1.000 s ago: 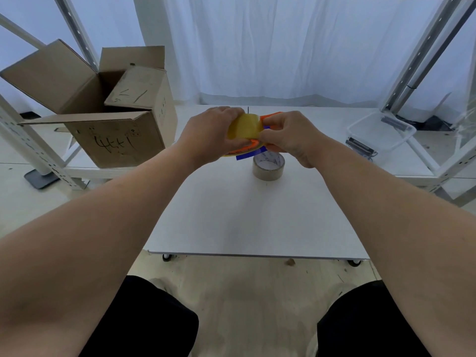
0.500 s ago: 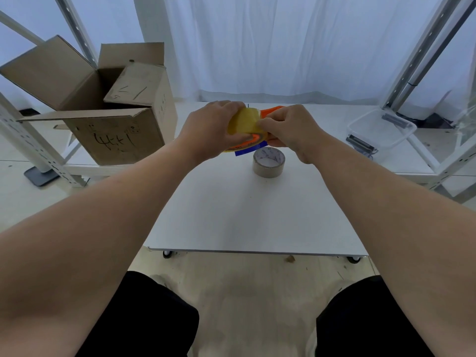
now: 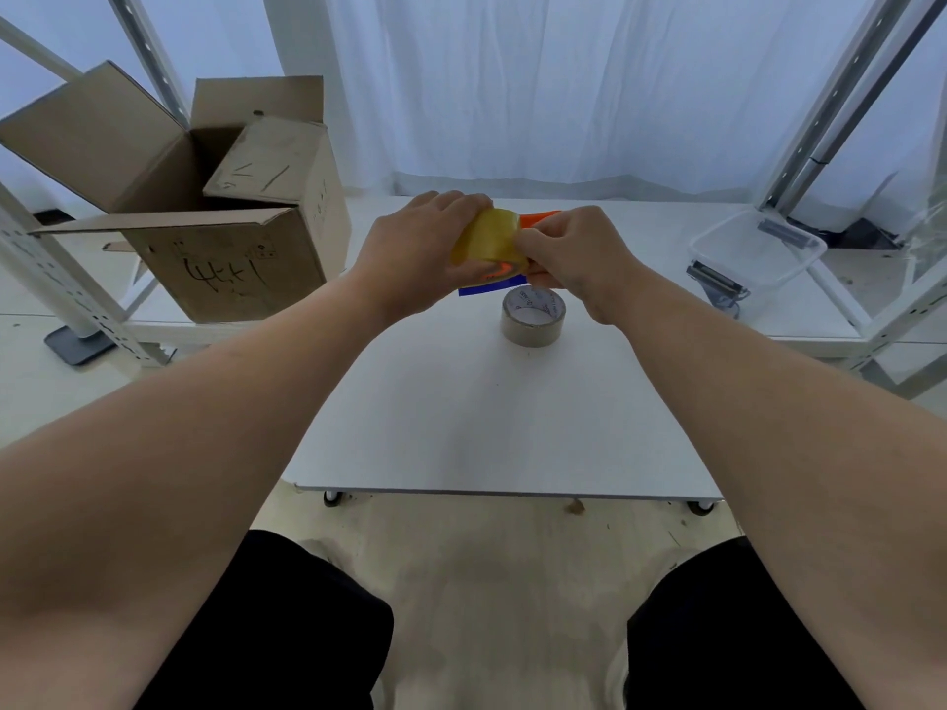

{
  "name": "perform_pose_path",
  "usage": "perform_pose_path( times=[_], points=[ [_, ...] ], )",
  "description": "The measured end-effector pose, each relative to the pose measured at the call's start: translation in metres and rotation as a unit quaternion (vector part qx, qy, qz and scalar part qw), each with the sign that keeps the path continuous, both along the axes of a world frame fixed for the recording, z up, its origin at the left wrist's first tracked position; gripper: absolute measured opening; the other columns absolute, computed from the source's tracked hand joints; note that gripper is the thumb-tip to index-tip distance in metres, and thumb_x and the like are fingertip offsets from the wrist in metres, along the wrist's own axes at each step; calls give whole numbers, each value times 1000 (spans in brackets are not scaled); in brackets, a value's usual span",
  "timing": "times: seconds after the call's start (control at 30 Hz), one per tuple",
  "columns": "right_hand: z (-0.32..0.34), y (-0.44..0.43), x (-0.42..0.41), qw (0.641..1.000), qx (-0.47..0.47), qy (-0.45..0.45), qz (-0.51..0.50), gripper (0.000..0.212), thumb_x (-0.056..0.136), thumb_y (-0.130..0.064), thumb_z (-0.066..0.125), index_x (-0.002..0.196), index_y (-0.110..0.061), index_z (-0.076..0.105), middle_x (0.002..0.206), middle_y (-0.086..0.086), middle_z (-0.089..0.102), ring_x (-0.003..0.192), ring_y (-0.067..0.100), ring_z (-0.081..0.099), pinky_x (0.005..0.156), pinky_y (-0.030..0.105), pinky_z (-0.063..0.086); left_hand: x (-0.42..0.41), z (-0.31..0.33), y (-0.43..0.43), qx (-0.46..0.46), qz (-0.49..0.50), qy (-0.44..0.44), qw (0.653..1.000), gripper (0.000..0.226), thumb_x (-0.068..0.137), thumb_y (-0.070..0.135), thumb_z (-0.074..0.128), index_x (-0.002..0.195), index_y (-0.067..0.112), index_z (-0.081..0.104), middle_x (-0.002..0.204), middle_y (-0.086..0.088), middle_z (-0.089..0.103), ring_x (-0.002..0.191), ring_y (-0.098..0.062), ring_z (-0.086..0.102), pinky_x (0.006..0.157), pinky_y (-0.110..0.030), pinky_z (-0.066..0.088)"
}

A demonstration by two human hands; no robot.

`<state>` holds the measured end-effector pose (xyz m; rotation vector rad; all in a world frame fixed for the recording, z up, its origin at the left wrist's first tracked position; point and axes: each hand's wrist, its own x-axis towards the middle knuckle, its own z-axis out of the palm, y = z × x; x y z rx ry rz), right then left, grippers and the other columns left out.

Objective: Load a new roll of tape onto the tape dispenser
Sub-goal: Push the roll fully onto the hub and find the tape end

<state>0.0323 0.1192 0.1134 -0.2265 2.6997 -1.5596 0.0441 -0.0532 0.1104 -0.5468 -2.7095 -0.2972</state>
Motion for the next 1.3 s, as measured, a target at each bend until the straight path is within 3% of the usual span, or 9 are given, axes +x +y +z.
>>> perform_pose_path(
  times=[0.13, 0.33, 0.5, 0.6, 0.7, 0.8, 0.93, 1.13, 1.3],
  points=[
    [-3, 0, -3, 999, 15, 31, -30, 22, 84, -2, 52, 95, 9, 67, 99, 30, 66, 90, 39, 67, 80, 50, 57, 1, 1, 1, -4, -2, 20, 1000, 65, 80, 60, 56, 132, 23, 43, 126, 0, 56, 113, -23, 50, 73, -33, 35],
    [-5, 0, -1, 999, -29, -42, 6, 37, 85, -27, 60, 97, 8, 67, 105, 26, 68, 92, 33, 69, 84, 47, 56, 0, -5, -2, -30, -2, 13, 999, 67, 79, 64, 53, 132, 25, 42, 127, 2, 56, 115, -21, 50, 73, -31, 33],
    [-8, 4, -3, 1000, -6, 4, -5, 23, 86, -9, 54, 97, 6, 68, 100, 27, 67, 89, 35, 69, 81, 46, 58, 0, -5, -2, -34, -9, 36, 999, 65, 79, 62, 54, 131, 25, 42, 127, 1, 56, 114, -22, 51, 73, -32, 33],
    [-8, 4, -5, 1000, -7, 4, -6, 25, 87, -9, 50, 101, 4, 66, 101, 26, 66, 93, 36, 67, 84, 49, 56, -2, -4, 1, -27, -7, 32, 999, 64, 80, 61, 55, 131, 25, 43, 126, 2, 57, 114, -21, 51, 72, -31, 33],
    [-9, 1, -3, 996, 26, 11, 81, 31, 86, -11, 54, 116, -4, 59, 113, 19, 62, 104, 32, 62, 92, 47, 52, -6, -4, -6, 50, 15, -22, 998, 66, 80, 55, 59, 133, 20, 42, 131, -2, 54, 117, -23, 48, 81, -34, 36],
    [-8, 0, -1, 989, 37, 50, 135, 60, 82, -13, 65, 135, -20, 37, 122, 3, 50, 112, 20, 55, 93, 32, 50, -8, -4, -13, 129, 18, -79, 988, 66, 82, 49, 62, 135, 18, 39, 132, -4, 51, 112, -23, 48, 81, -31, 38],
    [-7, -1, -5, 987, 46, 111, 103, 53, 83, -11, 61, 130, -25, 42, 115, -1, 53, 110, 18, 56, 92, 33, 51, -5, -1, -12, 216, -17, -124, 968, 60, 80, 40, 68, 130, 20, 40, 116, 5, 46, 100, -14, 44, 67, -21, 39],
    [-7, 7, -8, 976, 100, 124, 147, 54, 88, -16, 59, 138, -29, 40, 121, -2, 49, 108, 13, 49, 91, 27, 41, -1, 6, -7, 328, -52, -209, 920, 56, 75, 21, 74, 119, 30, 40, 104, 16, 45, 92, -12, 51, 56, -10, 46],
    [-9, 7, -8, 970, 137, 129, 153, 52, 84, -25, 66, 131, -29, 44, 112, -2, 40, 105, 15, 48, 87, 28, 40, 0, 12, -7, 388, -43, -281, 877, 46, 63, 27, 65, 106, 32, 48, 100, 7, 54, 90, -17, 57, 61, -21, 50]
  ],
)
